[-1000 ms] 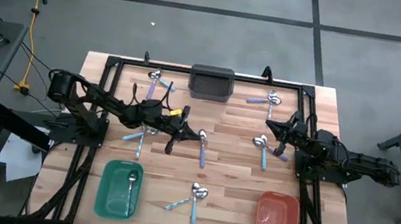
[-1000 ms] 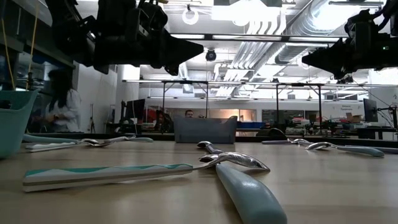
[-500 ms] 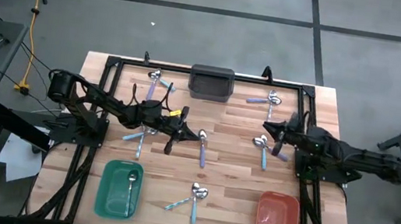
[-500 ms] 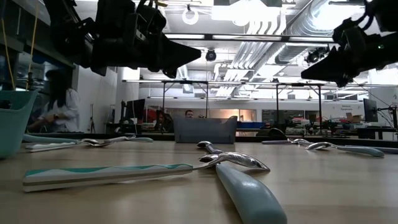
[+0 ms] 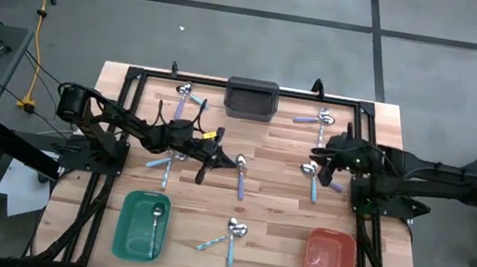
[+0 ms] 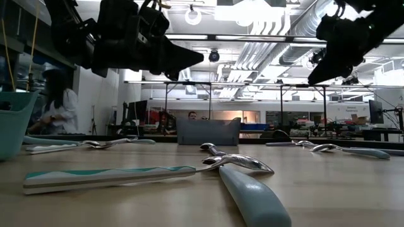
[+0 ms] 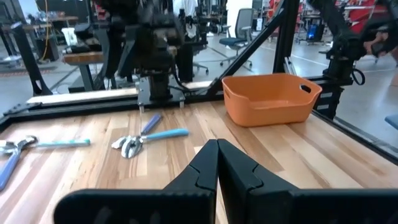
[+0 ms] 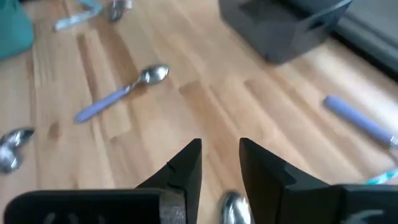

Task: Sort silverware by color (type)
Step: Put the purple spoon into the orange bin

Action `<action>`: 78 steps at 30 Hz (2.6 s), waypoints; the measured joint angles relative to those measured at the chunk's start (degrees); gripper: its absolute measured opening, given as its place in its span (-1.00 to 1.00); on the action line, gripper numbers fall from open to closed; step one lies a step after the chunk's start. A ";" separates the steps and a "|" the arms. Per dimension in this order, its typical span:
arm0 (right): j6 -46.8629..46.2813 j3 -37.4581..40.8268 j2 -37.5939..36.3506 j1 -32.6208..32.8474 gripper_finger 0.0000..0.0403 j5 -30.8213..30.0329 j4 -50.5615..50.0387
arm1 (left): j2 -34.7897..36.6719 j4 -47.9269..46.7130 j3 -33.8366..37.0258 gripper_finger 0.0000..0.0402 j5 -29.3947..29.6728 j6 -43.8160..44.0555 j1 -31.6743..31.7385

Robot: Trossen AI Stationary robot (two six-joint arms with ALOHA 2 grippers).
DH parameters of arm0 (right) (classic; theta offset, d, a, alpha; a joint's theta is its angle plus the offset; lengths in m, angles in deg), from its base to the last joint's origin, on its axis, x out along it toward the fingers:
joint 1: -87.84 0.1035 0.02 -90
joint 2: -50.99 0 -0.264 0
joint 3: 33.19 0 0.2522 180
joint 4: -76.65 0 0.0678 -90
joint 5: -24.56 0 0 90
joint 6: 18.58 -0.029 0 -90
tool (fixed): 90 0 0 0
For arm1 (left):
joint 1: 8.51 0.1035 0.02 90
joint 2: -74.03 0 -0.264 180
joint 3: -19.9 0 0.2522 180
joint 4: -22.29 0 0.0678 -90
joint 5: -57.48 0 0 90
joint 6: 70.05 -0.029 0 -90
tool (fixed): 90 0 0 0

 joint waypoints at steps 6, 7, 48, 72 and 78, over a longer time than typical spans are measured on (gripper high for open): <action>-3.22 -6.47 7.23 0.02 -0.53 3.25 -11.04 | 0.00 -1.82 0.00 -1.00 0.30 0.00 0.00; -3.91 -7.26 8.45 0.02 -0.53 3.45 -13.37 | 0.00 -1.82 0.00 -1.00 0.29 0.00 0.00; 0.33 -9.46 46.43 -6.49 -0.23 8.09 -21.40 | 0.00 -9.12 0.02 -1.00 0.23 -4.94 6.32; 3.91 -9.59 50.76 -8.28 -0.53 9.15 -17.51 | 0.02 9.77 12.43 -1.00 0.33 -0.38 6.23; 4.04 -9.55 50.81 -8.35 -0.85 9.06 -17.28 | 0.02 10.20 13.06 -1.00 0.89 0.03 5.87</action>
